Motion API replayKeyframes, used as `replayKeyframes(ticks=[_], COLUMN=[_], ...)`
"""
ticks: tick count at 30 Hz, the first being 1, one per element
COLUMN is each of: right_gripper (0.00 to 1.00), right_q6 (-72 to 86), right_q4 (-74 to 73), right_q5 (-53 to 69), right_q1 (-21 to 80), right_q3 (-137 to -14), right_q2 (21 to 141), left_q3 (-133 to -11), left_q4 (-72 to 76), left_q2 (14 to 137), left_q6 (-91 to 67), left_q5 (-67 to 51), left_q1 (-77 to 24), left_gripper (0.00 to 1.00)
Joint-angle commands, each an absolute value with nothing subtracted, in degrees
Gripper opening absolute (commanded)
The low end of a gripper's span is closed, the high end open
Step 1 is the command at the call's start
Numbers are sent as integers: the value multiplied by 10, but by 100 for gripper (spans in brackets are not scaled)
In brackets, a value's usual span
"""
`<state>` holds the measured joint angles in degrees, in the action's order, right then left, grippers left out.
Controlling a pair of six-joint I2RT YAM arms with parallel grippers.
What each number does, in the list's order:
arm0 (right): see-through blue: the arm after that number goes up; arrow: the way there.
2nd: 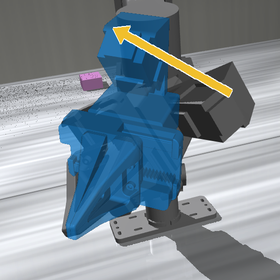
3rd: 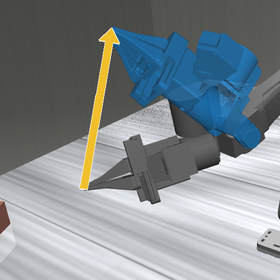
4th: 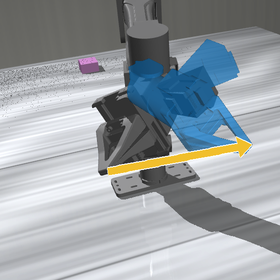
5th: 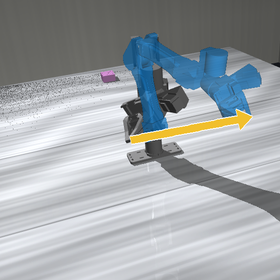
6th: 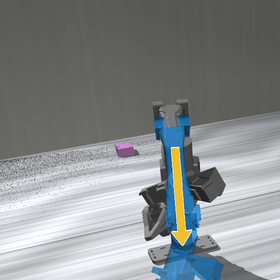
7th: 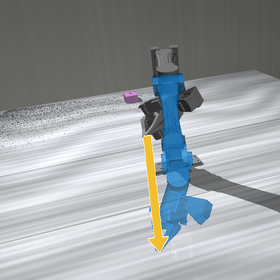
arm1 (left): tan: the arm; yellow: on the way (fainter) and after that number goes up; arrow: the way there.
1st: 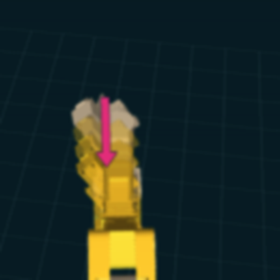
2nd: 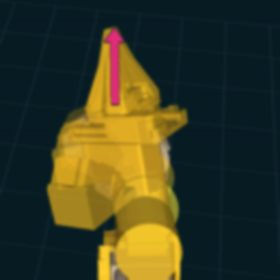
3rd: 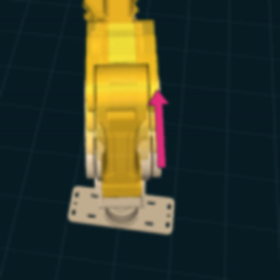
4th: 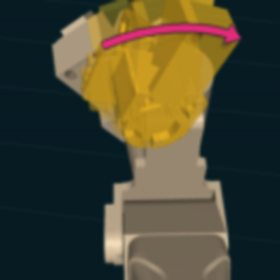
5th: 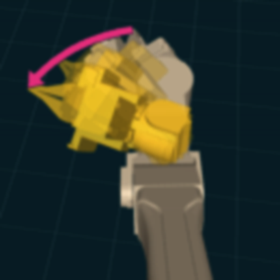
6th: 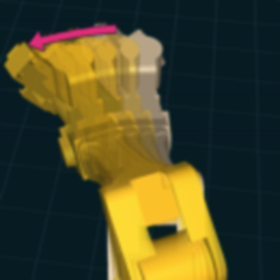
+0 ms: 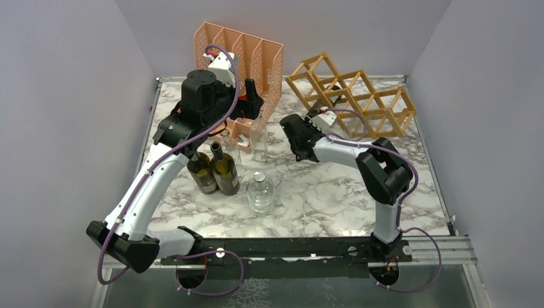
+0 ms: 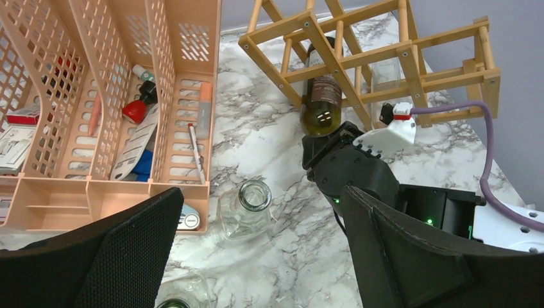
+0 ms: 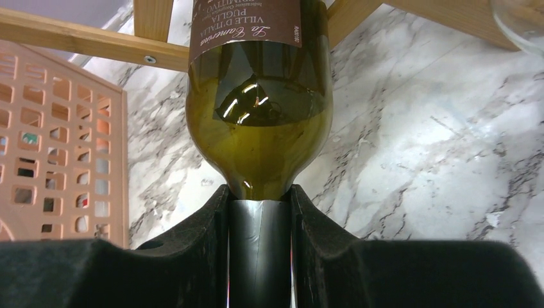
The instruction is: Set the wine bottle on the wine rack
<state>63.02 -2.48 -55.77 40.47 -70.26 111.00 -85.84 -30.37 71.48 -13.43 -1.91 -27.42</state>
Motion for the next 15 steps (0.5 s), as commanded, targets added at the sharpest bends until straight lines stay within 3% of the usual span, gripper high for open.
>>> replayKeyframes(ticks=[1, 15], right_gripper=[1, 2], right_q6=[633, 624], right_q4=[-43, -39], right_q5=[-684, -621], right_q1=[399, 361], right_q3=[-722, -732], right_q2=[1125, 1154], left_q3=[-873, -875], left_q4=[-311, -320], left_q2=[707, 705], left_q6=[-128, -127], left_q5=[-8, -7], left_q1=[-271, -269], left_gripper=[99, 99])
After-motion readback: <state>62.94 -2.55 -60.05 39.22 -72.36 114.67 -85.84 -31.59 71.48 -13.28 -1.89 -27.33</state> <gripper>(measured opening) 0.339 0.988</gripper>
